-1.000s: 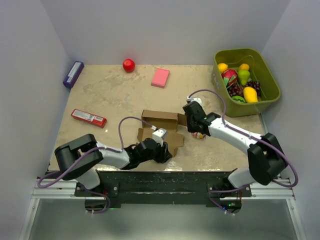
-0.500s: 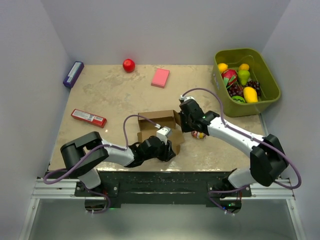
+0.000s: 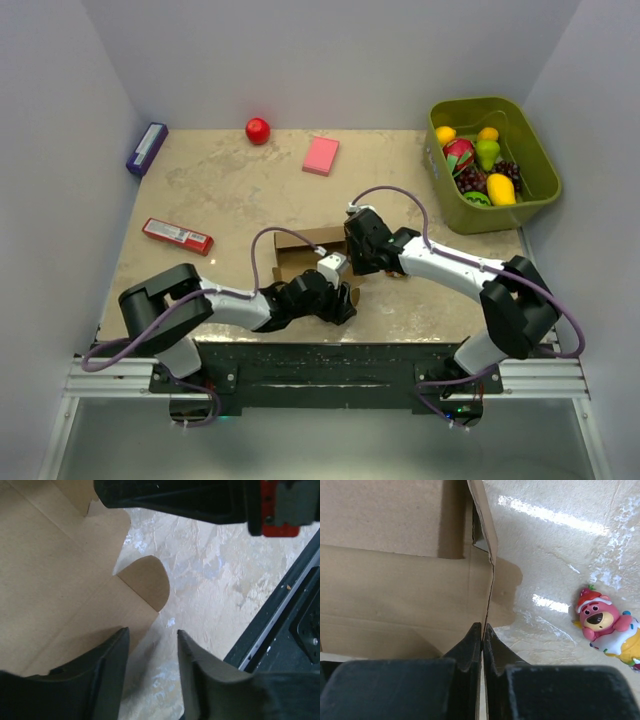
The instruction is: Fold the paper box
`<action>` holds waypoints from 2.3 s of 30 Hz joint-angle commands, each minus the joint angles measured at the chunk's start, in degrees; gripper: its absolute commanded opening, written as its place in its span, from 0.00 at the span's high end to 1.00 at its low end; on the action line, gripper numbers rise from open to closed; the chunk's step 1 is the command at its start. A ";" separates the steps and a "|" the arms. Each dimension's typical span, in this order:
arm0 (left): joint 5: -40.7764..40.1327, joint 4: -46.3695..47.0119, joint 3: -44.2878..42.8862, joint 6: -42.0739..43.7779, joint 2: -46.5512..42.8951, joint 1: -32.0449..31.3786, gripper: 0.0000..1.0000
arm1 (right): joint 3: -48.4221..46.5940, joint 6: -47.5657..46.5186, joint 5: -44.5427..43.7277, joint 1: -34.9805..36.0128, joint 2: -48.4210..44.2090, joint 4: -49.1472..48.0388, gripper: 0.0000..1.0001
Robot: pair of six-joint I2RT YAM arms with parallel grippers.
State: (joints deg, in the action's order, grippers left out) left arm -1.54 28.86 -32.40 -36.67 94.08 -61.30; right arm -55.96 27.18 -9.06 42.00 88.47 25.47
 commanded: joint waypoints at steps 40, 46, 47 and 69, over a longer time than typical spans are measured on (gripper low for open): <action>9.79 -19.12 2.08 5.47 -28.43 39.59 0.29 | 0.42 1.47 -4.30 0.28 -1.28 0.10 0.97; 9.98 -13.76 4.80 4.76 -26.41 39.68 0.35 | 0.24 1.39 -3.60 0.28 -1.28 -0.16 0.97; 10.15 -13.31 5.07 4.76 -26.06 39.68 0.38 | 0.24 1.30 -3.42 0.36 -1.28 -0.25 0.97; 16.13 -8.12 5.33 7.13 -21.49 39.68 0.61 | -2.57 5.95 8.97 4.23 3.20 -13.77 0.93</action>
State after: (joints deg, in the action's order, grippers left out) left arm 13.13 20.29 -26.76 -30.83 71.68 -21.87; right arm -57.47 30.63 -3.53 45.56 90.32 19.51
